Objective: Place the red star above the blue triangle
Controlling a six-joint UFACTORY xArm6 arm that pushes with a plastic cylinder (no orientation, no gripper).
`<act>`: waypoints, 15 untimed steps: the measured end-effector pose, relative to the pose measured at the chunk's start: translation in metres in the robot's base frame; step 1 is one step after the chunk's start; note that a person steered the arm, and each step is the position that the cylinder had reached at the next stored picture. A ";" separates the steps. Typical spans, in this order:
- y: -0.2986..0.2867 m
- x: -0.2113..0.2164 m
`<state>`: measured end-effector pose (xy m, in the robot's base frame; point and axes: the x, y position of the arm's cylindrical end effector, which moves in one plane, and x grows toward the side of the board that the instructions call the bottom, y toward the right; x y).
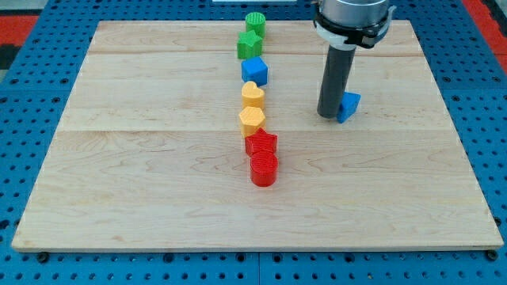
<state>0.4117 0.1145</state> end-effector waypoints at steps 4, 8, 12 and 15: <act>-0.008 0.098; -0.117 0.145; -0.140 0.116; -0.086 0.053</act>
<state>0.4649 0.0284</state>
